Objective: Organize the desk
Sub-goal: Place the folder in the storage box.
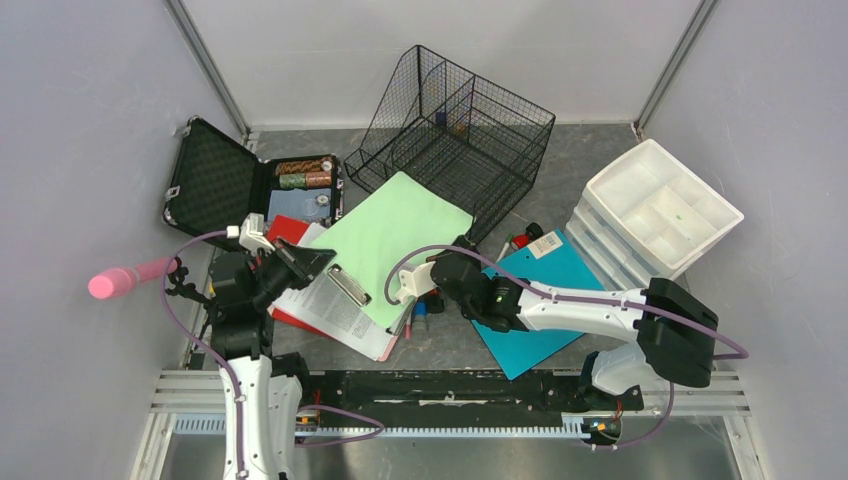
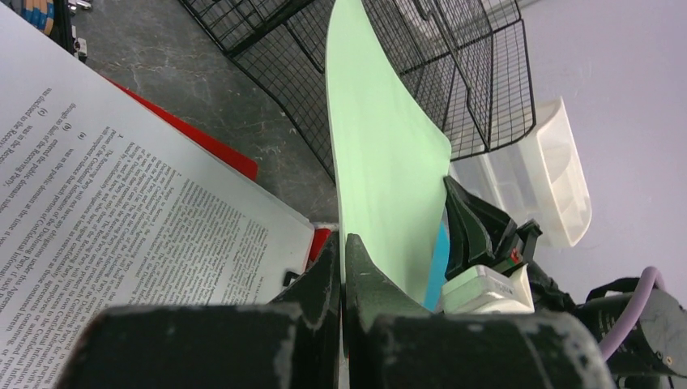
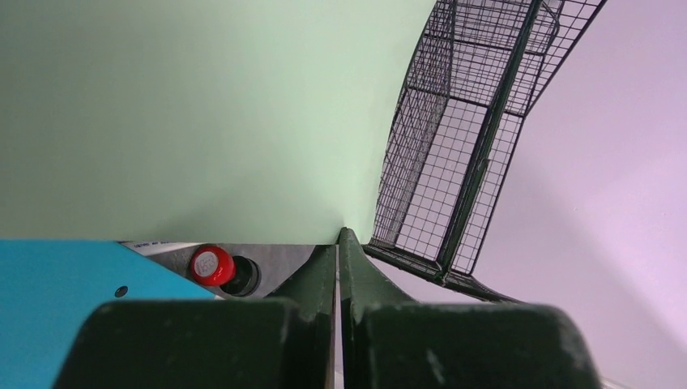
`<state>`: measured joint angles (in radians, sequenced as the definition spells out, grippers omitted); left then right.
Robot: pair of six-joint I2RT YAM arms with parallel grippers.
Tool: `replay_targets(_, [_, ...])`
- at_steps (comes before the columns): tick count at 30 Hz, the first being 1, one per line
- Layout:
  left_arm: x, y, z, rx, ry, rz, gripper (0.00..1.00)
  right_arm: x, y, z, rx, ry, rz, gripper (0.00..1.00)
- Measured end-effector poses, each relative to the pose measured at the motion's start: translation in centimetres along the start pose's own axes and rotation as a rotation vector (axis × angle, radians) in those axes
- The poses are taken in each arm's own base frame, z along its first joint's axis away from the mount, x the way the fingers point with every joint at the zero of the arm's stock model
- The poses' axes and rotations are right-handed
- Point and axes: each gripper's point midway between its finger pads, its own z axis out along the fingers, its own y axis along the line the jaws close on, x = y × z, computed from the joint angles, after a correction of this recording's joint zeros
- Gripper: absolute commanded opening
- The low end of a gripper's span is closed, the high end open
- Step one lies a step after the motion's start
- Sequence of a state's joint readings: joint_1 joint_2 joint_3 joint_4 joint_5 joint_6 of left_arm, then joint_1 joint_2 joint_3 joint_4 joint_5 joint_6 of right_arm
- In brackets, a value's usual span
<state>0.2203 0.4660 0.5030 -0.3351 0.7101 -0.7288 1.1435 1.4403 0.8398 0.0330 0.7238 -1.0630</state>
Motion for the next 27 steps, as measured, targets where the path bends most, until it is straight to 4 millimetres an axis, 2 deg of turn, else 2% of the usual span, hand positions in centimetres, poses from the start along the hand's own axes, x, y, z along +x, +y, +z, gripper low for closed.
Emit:
replay_targets(6, [0.6, -0.4, -0.5, 0.015, 0.044, 0.036, 0.02, 0.2, 0.0, 0.0, 0.003, 0.013, -0.009, 0.0])
replay_targets(18, [0.9, -0.4, -0.6, 0.005, 0.054, -0.035, 0.02, 1.0, 0.8, 1.0, -0.002, 0.037, -0.002, 0.0])
replay_targets(27, [1.5, 1.4, 0.6, -0.042, 0.082, -0.183, 0.02, 1.5, 0.8, 1.2, -0.014, 0.074, 0.022, 0.0])
